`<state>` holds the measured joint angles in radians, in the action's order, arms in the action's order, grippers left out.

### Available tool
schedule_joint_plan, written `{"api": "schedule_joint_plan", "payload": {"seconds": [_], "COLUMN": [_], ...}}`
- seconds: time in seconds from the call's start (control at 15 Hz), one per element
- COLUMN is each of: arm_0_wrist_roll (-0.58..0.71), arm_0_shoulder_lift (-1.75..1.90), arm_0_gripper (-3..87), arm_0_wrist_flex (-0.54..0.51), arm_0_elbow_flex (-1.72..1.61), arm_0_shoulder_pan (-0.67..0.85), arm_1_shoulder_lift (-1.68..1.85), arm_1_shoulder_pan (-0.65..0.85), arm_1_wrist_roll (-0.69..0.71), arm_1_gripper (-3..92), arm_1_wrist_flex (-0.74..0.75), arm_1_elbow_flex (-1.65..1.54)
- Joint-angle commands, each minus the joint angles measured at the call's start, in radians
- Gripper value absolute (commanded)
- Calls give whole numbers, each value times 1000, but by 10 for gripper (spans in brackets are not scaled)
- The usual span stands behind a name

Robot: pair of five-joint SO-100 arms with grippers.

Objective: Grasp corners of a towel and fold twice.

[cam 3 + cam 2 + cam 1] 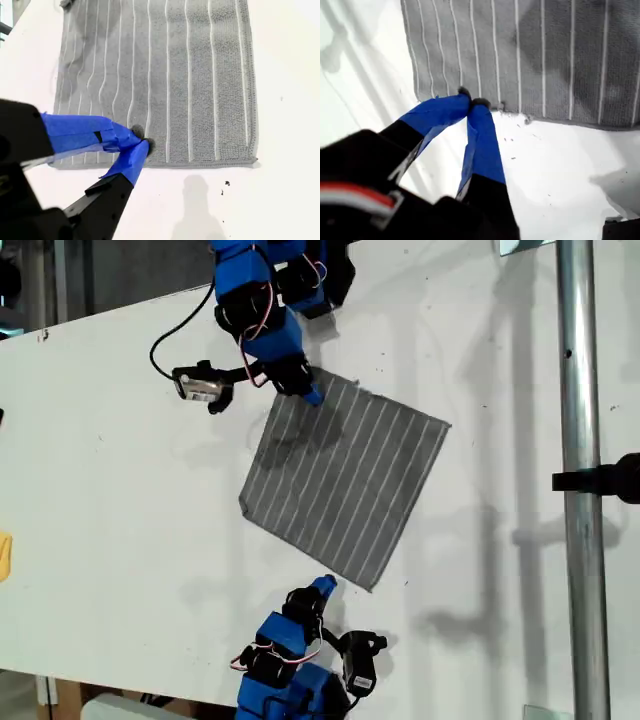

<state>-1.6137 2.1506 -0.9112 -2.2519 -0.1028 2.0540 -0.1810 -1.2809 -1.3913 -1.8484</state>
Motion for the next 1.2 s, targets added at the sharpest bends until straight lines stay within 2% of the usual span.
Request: {"api": "schedule_joint_plan", "payload": {"seconds": [0.0, 0.27, 0.33, 0.53, 0.67, 0.73, 1.13], "arm_0_wrist_roll": [0, 3, 11, 20, 23, 25, 15], "arm_0_shoulder_lift": [-5, -18, -28, -40, -48, -54, -66], "arm_0_gripper": [-27, -27, -27, -27, -27, -27, -27], "arm_0_wrist_flex": [-20, -31, -31, -31, -31, -29, -21], "arm_0_elbow_flex": [72, 80, 80, 91, 92, 94, 86], "arm_0_shoulder_pan": [-17, -17, -17, -18, -18, -18, -26], "arm_1_shoulder_lift": [-146, -393, -451, -627, -724, -729, -862], "arm_1_shoulder_pan": [-83, -230, -259, -310, -318, -313, -339], "arm_1_wrist_roll": [-40, -61, -55, -41, 2, 6, -28], "arm_1_gripper": [-3, -3, 21, 153, 309, 350, 323], "arm_1_wrist_flex": [-11, -21, -15, -78, -140, -138, -155], "arm_1_elbow_flex": [213, 433, 477, 634, 762, 765, 781]}}
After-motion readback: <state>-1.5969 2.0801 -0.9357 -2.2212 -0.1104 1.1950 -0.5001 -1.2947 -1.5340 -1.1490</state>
